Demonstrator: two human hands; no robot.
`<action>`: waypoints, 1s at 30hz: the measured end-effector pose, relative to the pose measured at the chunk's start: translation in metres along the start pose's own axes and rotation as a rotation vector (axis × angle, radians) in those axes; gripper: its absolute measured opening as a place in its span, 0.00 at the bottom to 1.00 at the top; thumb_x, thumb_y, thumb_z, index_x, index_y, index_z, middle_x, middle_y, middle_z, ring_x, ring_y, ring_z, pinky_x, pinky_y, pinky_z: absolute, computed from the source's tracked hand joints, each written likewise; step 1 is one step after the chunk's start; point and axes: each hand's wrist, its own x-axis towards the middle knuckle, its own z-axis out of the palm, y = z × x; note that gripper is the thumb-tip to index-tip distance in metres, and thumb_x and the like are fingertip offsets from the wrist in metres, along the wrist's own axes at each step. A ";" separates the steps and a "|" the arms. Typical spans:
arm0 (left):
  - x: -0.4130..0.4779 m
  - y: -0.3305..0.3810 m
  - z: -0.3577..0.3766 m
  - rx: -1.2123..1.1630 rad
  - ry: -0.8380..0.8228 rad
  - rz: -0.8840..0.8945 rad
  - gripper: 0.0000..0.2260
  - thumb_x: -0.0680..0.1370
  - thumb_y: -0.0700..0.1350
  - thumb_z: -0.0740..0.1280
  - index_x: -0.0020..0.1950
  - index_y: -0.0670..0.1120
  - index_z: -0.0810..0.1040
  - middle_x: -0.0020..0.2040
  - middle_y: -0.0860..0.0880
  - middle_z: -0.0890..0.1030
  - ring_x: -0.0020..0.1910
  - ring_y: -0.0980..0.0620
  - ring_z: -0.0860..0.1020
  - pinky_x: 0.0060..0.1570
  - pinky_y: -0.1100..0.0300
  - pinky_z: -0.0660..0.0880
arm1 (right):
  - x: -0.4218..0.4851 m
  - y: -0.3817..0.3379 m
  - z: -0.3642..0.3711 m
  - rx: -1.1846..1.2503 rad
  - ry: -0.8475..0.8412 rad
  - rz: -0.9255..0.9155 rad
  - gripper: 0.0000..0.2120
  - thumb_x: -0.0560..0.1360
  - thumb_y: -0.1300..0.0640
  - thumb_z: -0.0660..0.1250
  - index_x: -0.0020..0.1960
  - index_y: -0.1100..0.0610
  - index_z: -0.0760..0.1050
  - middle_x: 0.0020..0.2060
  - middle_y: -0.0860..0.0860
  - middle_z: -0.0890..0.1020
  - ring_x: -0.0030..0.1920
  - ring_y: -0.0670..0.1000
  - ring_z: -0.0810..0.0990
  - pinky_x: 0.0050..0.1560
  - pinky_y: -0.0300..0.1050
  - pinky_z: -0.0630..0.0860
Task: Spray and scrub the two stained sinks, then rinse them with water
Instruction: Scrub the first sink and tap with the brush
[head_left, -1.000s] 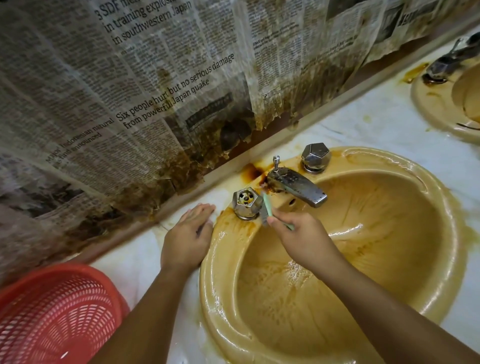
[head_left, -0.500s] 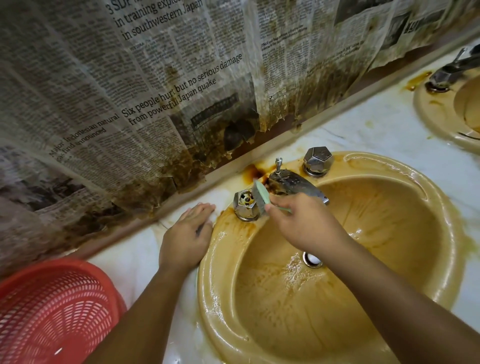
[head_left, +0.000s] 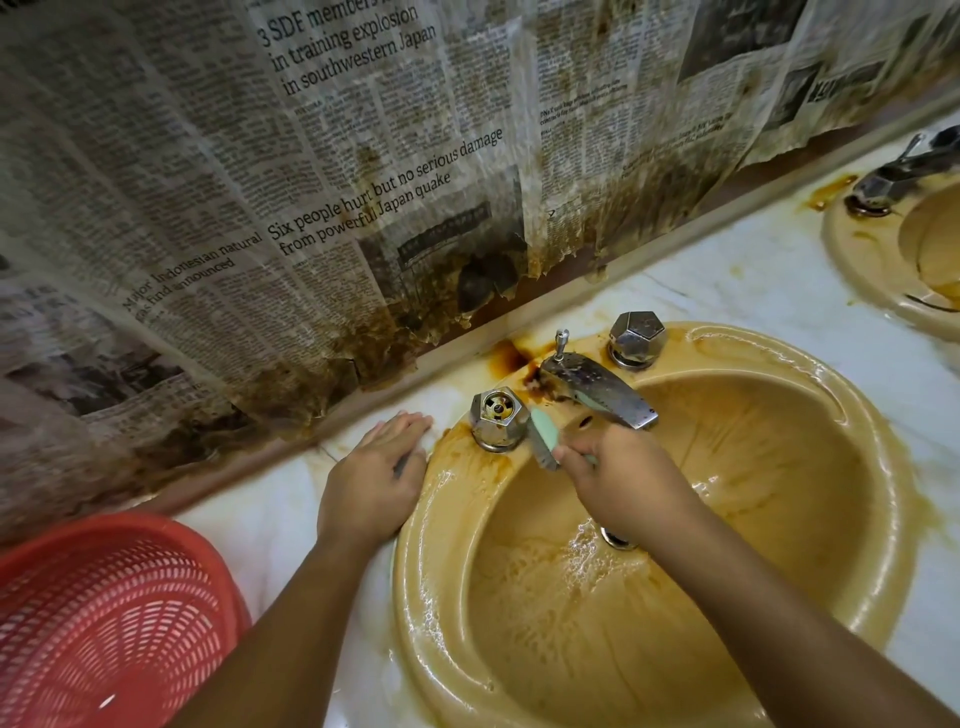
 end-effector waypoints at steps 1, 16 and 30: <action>0.000 0.000 0.000 0.000 -0.003 -0.003 0.19 0.82 0.52 0.60 0.73 0.61 0.75 0.73 0.63 0.73 0.76 0.64 0.64 0.78 0.64 0.56 | -0.008 0.002 0.008 0.054 0.069 -0.010 0.15 0.84 0.47 0.62 0.60 0.51 0.84 0.42 0.51 0.86 0.40 0.52 0.82 0.38 0.46 0.77; 0.000 0.000 0.001 0.017 0.014 -0.016 0.18 0.83 0.49 0.62 0.72 0.61 0.76 0.73 0.64 0.73 0.76 0.63 0.65 0.76 0.65 0.57 | -0.023 0.003 0.077 0.245 0.466 -0.339 0.21 0.82 0.49 0.68 0.74 0.46 0.72 0.32 0.46 0.71 0.27 0.46 0.68 0.27 0.37 0.66; -0.001 0.002 -0.001 0.009 0.005 -0.060 0.19 0.83 0.51 0.62 0.73 0.62 0.75 0.75 0.62 0.72 0.77 0.61 0.63 0.74 0.68 0.54 | -0.005 0.006 0.052 -0.078 0.543 -0.494 0.20 0.82 0.45 0.62 0.71 0.48 0.78 0.33 0.49 0.72 0.25 0.51 0.69 0.22 0.43 0.67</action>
